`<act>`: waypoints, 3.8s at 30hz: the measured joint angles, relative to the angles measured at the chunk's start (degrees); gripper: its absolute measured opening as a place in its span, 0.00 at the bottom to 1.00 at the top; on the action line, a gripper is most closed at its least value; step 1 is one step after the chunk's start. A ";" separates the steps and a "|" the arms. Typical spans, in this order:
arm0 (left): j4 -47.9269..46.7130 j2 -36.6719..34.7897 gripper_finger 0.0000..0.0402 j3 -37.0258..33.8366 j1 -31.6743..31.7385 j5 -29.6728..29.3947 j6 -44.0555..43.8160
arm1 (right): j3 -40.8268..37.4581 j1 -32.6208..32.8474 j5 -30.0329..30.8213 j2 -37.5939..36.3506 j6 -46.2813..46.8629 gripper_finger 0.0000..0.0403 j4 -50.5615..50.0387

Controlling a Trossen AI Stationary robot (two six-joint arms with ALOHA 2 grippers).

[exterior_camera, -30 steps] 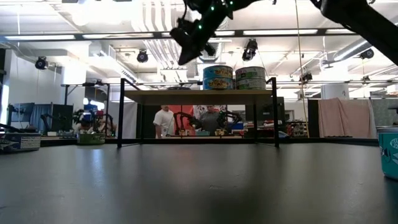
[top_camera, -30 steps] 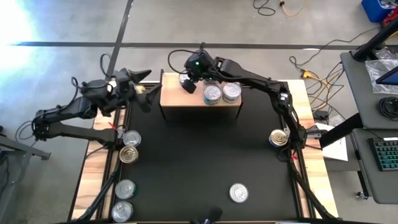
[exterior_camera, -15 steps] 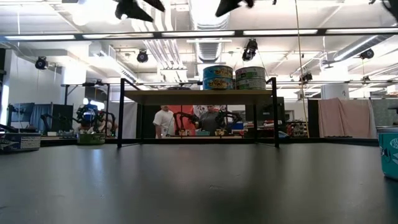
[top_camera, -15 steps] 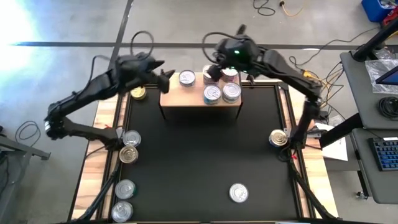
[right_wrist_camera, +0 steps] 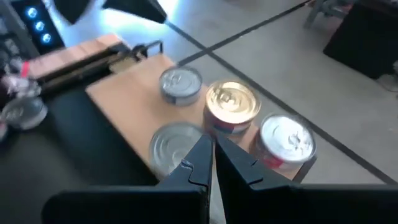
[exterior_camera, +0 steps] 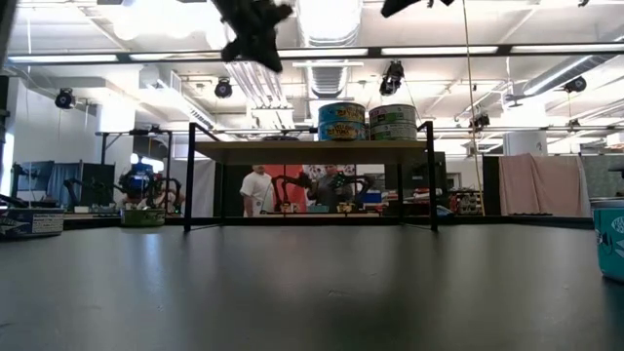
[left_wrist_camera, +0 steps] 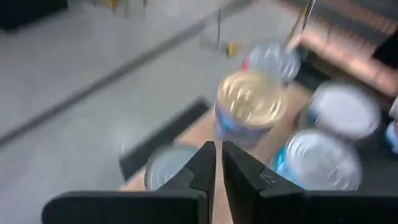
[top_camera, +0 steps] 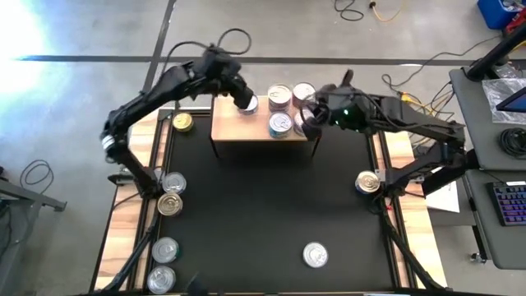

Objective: Stack canned seafood by type on shelf
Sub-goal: Adjust the tuna cans on the shelf, then stack the blue tuna can on top of the other blue tuna can on the shelf

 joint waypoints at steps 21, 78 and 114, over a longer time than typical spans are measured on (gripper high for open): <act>-25.18 30.14 0.00 26.16 4.05 3.90 -4.99 | -5.76 -0.40 -0.23 -9.79 -10.84 0.03 -7.17; -26.69 30.33 0.00 25.50 -0.45 2.45 -4.79 | -8.82 -0.27 -7.77 -16.57 -12.98 0.03 -9.11; -26.85 7.94 0.00 29.65 -13.62 8.10 10.18 | -17.89 20.09 -32.26 -15.21 -0.07 0.03 5.70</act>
